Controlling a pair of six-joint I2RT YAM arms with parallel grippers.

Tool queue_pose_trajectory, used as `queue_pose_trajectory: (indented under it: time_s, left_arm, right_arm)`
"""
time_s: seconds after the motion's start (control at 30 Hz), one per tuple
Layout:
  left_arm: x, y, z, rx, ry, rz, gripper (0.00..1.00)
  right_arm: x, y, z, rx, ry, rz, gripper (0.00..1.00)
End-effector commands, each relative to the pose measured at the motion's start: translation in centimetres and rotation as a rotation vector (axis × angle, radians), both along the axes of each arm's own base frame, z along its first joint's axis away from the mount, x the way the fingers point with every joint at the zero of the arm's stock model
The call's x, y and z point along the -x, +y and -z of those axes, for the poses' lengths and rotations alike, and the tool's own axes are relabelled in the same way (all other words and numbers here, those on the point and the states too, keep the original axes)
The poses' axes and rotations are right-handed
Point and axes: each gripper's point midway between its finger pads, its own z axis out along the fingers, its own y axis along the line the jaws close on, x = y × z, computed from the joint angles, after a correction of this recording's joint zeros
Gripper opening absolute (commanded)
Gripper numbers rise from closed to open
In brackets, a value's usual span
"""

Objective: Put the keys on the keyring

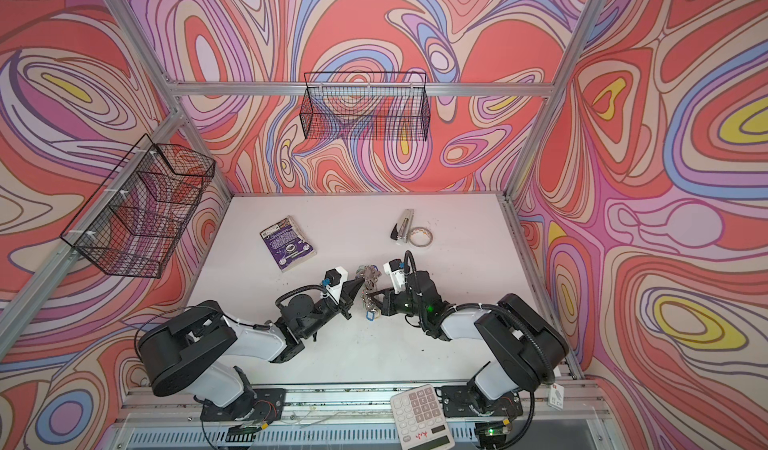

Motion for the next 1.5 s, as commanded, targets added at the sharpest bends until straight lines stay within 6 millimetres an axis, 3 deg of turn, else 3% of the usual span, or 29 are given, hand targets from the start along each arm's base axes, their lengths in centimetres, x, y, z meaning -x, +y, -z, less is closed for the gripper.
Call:
queue_pose_trajectory:
  time_s: [0.0,0.1,0.17,0.3,0.53,0.6,0.73,0.97,1.17,1.33,1.47]
  left_arm:
    - [0.3,-1.0,0.9,-0.014,0.021,0.079,0.00]
    - [0.1,-1.4,1.0,-0.026,0.012,0.114,0.00]
    - [0.2,-1.7,1.3,-0.040,0.003,0.138,0.00]
    - [0.4,-2.3,1.4,-0.042,0.003,0.186,0.00]
    - [0.5,-2.4,1.7,-0.035,0.022,0.211,0.00]
    - [0.6,-2.1,1.6,-0.030,0.025,0.207,0.00]
    - [0.9,-1.3,1.4,-0.023,0.030,0.187,0.00]
    - [1.4,1.3,1.2,0.004,0.053,0.099,0.00]
    - [1.8,3.3,1.4,0.009,0.060,0.031,0.00]
    - [1.3,4.6,1.8,0.028,0.090,-0.049,0.00]
    - [1.7,4.5,1.5,0.040,0.092,-0.026,0.00]
  right_arm:
    - [-1.7,-2.5,0.2,0.054,-0.014,0.118,0.07]
    - [-3.5,-5.5,2.3,0.186,0.014,0.247,0.11]
    - [-3.9,-6.4,2.3,0.202,0.006,0.278,0.16]
    - [-4.2,-7.1,0.1,0.187,-0.086,0.300,0.29]
    - [-3.3,-6.2,-4.7,0.105,-0.267,0.227,0.55]
    - [-3.0,-5.4,-5.4,0.076,-0.292,0.174,0.55]
    - [-2.6,-3.6,-5.3,0.043,-0.292,0.078,0.49]
    - [-2.3,-1.8,-4.9,0.048,-0.290,0.020,0.48]
    - [-0.9,1.3,-4.8,0.046,-0.315,-0.112,0.51]
    - [0.3,2.8,-4.8,0.003,-0.319,-0.203,0.45]
    - [0.9,3.7,-4.4,0.011,-0.326,-0.238,0.40]
